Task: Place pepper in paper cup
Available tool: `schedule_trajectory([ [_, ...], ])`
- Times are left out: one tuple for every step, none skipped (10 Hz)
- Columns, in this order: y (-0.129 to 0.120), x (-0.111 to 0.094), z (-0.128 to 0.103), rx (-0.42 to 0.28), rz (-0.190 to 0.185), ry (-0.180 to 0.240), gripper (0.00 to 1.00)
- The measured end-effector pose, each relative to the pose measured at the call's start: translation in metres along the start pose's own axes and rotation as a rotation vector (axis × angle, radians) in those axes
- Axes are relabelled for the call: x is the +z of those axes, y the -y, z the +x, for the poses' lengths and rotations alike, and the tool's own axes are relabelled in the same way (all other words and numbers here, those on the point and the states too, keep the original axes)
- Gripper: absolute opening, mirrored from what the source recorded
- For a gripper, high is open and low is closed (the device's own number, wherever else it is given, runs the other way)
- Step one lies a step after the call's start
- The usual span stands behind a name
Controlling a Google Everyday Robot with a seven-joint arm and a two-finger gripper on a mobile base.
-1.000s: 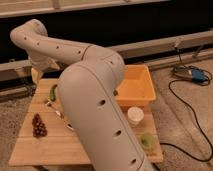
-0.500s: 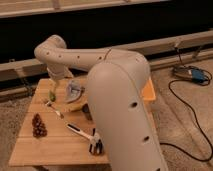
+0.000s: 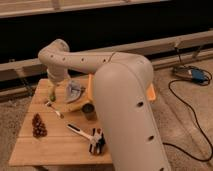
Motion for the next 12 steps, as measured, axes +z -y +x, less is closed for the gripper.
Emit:
schedule_trajectory([
  [-0.010, 0.011, -0.019, -0.004, -0.016, 0.024, 0.80],
  [-0.020, 0.022, -0.035, -0.012, -0.022, 0.044, 0.80],
  [-0.026, 0.039, -0.048, -0.015, -0.018, 0.064, 0.80],
  [-0.029, 0.050, -0.052, -0.014, -0.013, 0.071, 0.80],
  [-0.030, 0.065, -0.053, -0.011, -0.007, 0.073, 0.80],
  [-0.030, 0.079, -0.049, -0.005, -0.001, 0.065, 0.80],
  [-0.028, 0.086, -0.047, 0.005, 0.002, 0.056, 0.80],
  [-0.024, 0.092, -0.045, 0.020, 0.005, 0.046, 0.80],
  [-0.018, 0.097, -0.044, 0.038, 0.006, 0.037, 0.80],
  [-0.014, 0.100, -0.045, 0.054, 0.003, 0.034, 0.80],
  [-0.010, 0.104, -0.050, 0.074, -0.002, 0.030, 0.80],
  [-0.010, 0.108, -0.056, 0.082, -0.007, 0.030, 0.80],
])
